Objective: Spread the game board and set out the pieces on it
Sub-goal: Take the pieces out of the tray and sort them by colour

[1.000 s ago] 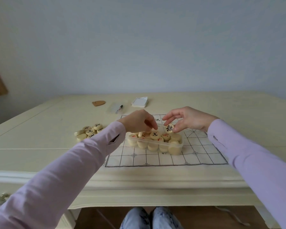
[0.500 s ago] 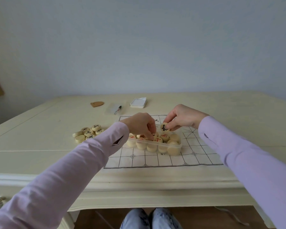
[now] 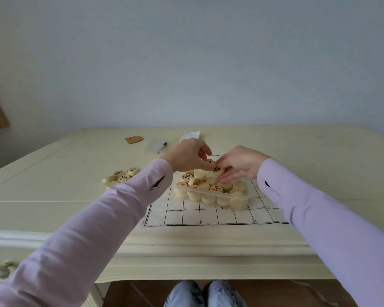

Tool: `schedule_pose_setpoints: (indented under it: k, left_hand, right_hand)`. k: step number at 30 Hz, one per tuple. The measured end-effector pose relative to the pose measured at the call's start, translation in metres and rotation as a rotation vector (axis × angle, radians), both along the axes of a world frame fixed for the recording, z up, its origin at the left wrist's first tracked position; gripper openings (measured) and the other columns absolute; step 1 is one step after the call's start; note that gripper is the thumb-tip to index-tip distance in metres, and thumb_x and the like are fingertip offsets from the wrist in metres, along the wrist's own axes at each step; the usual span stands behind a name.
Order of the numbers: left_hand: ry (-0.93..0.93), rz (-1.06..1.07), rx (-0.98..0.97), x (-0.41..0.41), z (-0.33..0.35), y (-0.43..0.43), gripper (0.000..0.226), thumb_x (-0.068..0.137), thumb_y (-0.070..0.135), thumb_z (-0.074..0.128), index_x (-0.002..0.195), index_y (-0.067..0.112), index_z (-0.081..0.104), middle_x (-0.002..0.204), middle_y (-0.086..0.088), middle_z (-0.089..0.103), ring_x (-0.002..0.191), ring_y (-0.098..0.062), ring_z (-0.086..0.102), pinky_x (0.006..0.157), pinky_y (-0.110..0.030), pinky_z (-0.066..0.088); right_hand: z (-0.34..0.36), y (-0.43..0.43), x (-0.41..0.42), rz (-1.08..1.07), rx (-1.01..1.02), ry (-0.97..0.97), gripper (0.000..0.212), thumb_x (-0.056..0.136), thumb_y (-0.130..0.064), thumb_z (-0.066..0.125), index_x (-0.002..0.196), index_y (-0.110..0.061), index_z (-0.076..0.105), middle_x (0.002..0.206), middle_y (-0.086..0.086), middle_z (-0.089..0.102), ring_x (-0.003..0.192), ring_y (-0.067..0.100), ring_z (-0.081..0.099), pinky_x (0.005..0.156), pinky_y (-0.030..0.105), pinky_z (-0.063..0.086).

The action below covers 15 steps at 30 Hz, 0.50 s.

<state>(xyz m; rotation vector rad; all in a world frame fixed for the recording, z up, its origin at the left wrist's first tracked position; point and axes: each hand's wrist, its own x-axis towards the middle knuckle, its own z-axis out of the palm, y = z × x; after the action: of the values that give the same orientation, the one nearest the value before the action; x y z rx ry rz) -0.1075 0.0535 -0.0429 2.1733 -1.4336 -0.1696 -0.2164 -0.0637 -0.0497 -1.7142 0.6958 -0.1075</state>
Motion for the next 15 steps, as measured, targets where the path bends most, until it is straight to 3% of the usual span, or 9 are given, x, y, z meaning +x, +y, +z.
schedule_pose_setpoints:
  k: [3, 5, 8, 9, 11, 15]
  left_hand:
    - [0.041, -0.024, -0.056, 0.002, 0.003, 0.004, 0.039, 0.073, 0.028, 0.078, 0.107, 0.018, 0.063, 0.087, 0.011, 0.061, 0.083, -0.008, 0.060, 0.082, -0.022, 0.050]
    - [0.058, -0.034, -0.066, 0.003, 0.002, 0.006, 0.040, 0.072, 0.022, 0.080, 0.108, 0.017, 0.062, 0.084, 0.012, 0.061, 0.081, -0.006, 0.060, 0.081, -0.019, 0.049]
    - [0.146, -0.064, -0.070, 0.010, 0.001, 0.011, 0.041, 0.072, 0.017, 0.080, 0.108, 0.017, 0.061, 0.086, 0.011, 0.065, 0.079, -0.001, 0.061, 0.079, -0.014, 0.049]
    - [0.143, -0.056, -0.076, 0.014, 0.001, 0.013, 0.036, 0.074, 0.016, 0.079, 0.106, 0.015, 0.064, 0.084, 0.011, 0.066, 0.077, 0.000, 0.062, 0.076, -0.010, 0.049]
    - [0.000, 0.000, -0.037, 0.021, 0.001, 0.016, 0.022, 0.078, 0.015, 0.075, 0.100, 0.013, 0.071, 0.078, 0.010, 0.065, 0.071, -0.002, 0.060, 0.066, -0.005, 0.045]
    - [-0.271, 0.072, 0.254, 0.027, -0.007, 0.015, 0.018, 0.075, 0.025, 0.075, 0.088, 0.012, 0.076, 0.081, -0.005, 0.070, 0.071, -0.016, 0.055, 0.065, -0.026, 0.044]
  right_hand:
    - [-0.001, 0.008, 0.009, -0.015, 0.278, -0.126, 0.024, 0.097, -0.009, 0.049, 0.110, 0.011, 0.054, 0.095, 0.023, 0.062, 0.072, 0.031, 0.069, 0.059, 0.031, 0.060]
    - [-0.003, 0.012, 0.013, 0.019, 0.322, -0.158, 0.026, 0.094, -0.017, 0.056, 0.100, 0.008, 0.058, 0.091, 0.019, 0.063, 0.077, 0.029, 0.067, 0.065, 0.030, 0.061]
    - [-0.006, 0.015, 0.016, 0.048, 0.264, -0.165, 0.007, 0.088, 0.001, 0.060, 0.092, 0.006, 0.062, 0.086, 0.015, 0.063, 0.078, 0.024, 0.066, 0.070, 0.027, 0.060]
    - [-0.006, 0.014, 0.017, 0.033, 0.244, -0.169, 0.010, 0.087, 0.003, 0.061, 0.095, 0.008, 0.063, 0.090, 0.015, 0.064, 0.079, 0.025, 0.067, 0.070, 0.028, 0.060]
    - [-0.006, 0.010, 0.017, -0.023, 0.202, -0.166, 0.022, 0.084, 0.001, 0.065, 0.104, 0.010, 0.061, 0.096, 0.016, 0.065, 0.079, 0.026, 0.068, 0.070, 0.029, 0.060]
    - [-0.005, 0.007, 0.016, -0.048, 0.119, -0.101, 0.021, 0.080, -0.003, 0.071, 0.097, 0.007, 0.064, 0.092, 0.016, 0.065, 0.075, 0.024, 0.068, 0.070, 0.029, 0.060]
